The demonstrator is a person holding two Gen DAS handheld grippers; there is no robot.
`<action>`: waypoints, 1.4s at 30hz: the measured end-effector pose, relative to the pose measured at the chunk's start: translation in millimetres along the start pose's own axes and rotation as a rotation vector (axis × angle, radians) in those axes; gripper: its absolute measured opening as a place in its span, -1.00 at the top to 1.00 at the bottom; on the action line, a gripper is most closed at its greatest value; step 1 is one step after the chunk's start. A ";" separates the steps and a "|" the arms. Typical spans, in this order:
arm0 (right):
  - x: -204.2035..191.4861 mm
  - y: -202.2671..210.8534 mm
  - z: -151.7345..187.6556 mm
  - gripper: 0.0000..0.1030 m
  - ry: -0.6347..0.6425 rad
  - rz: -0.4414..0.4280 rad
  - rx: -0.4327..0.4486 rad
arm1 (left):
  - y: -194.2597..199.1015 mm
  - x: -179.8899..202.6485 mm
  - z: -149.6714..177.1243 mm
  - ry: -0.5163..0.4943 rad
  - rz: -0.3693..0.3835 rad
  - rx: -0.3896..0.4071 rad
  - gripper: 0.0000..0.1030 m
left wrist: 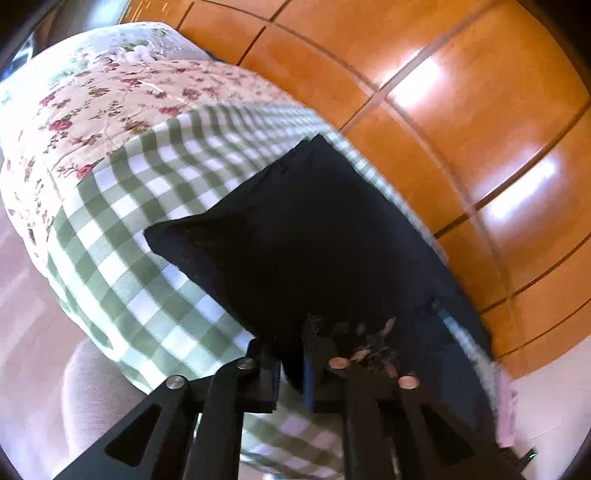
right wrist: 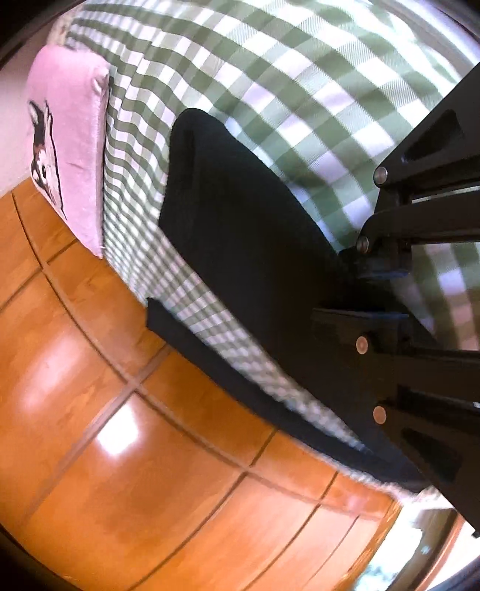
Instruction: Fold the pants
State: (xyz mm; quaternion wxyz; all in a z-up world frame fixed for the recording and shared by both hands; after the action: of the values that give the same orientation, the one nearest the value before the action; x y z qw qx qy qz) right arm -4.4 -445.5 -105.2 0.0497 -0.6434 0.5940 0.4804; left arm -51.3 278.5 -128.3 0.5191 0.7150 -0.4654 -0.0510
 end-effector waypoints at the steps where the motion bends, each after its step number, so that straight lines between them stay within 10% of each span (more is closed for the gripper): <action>1: 4.4 -1.9 1.5 0.75 -0.013 0.022 -0.013 | 0.1 -2.5 1.5 0.008 -0.018 -0.001 0.59; 6: 14.3 29.8 -4.5 0.49 -0.144 0.164 0.176 | 37.3 -34.1 -2.1 0.144 -0.039 0.134 0.50; 12: -38.5 54.1 -26.5 0.46 0.063 0.251 0.365 | 77.6 -49.4 -36.7 0.231 -0.080 0.299 0.49; 19: -115.1 -70.6 -15.7 0.17 0.268 0.040 0.014 | 44.3 36.9 -85.6 0.037 0.024 0.232 0.30; 24: -154.3 -151.4 15.9 0.17 0.446 0.066 -0.172 | 3.1 112.6 -121.8 -0.165 0.060 0.152 0.26; 42: -152.1 -176.8 48.6 0.06 0.565 0.130 -0.182 | -187.1 156.5 -235.0 -0.175 -0.222 0.048 0.26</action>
State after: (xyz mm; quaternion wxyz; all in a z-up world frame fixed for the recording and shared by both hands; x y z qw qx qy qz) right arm 137.5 -254.5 -117.8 -0.2065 -0.7140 0.5786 0.3359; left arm 281.9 334.6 -104.8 0.4505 0.7672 -0.4280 -0.1592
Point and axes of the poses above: each gripper's, at about its wrist camera, not at the fingertips, and y roughly against the way its jaws point, x to its right, z to its underside, the point moved 2 cm from there along -y, roughly the way its jaws point, and after that the axes turned 10 degrees about -z, right-handed, at the moved point
